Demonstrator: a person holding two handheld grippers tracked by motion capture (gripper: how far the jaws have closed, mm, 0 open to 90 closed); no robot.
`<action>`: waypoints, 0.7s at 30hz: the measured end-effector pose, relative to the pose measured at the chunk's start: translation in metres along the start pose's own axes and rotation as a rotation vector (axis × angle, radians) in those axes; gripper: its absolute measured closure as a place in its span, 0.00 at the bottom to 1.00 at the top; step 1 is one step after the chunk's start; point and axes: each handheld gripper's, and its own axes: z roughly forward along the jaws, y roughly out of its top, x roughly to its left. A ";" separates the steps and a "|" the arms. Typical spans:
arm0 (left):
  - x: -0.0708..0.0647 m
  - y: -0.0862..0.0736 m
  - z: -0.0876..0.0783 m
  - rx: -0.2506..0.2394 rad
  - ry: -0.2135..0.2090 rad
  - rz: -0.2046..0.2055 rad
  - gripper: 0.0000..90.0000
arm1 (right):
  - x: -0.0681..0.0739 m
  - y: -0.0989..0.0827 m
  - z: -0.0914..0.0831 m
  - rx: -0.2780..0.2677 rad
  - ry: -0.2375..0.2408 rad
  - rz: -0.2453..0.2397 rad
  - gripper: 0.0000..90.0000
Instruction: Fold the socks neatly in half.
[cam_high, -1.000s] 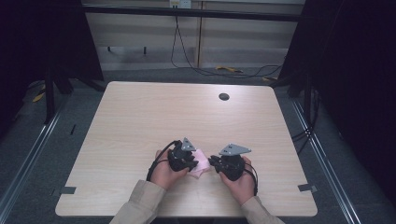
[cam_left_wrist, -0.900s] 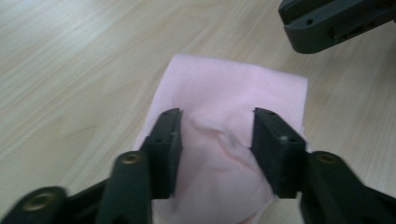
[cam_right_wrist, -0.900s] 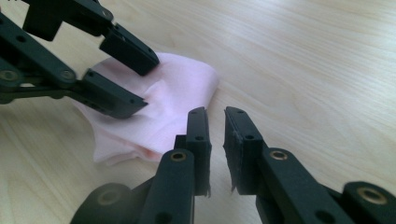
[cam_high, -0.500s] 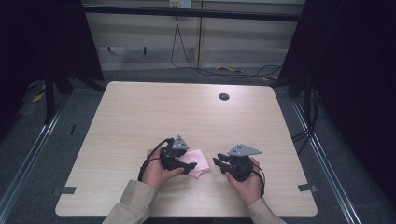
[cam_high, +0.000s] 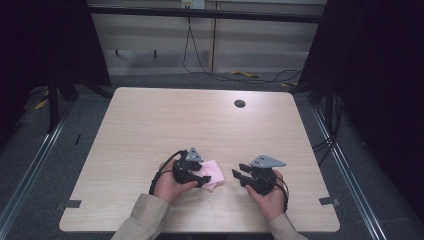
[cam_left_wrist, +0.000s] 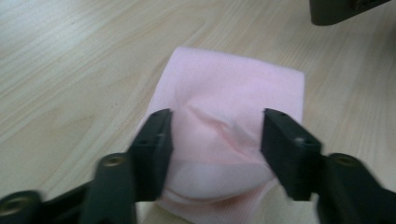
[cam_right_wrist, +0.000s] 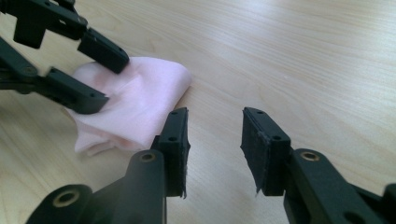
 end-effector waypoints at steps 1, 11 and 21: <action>0.001 0.001 -0.003 -0.014 0.001 0.000 0.36 | 0.000 0.000 0.000 0.001 0.000 0.000 0.67; 0.015 -0.007 -0.025 -0.068 0.001 -0.044 0.27 | 0.002 -0.001 -0.001 0.006 0.001 -0.043 0.54; 0.024 -0.018 -0.040 -0.084 0.015 -0.068 0.24 | 0.001 -0.001 -0.004 0.019 0.048 -0.067 0.41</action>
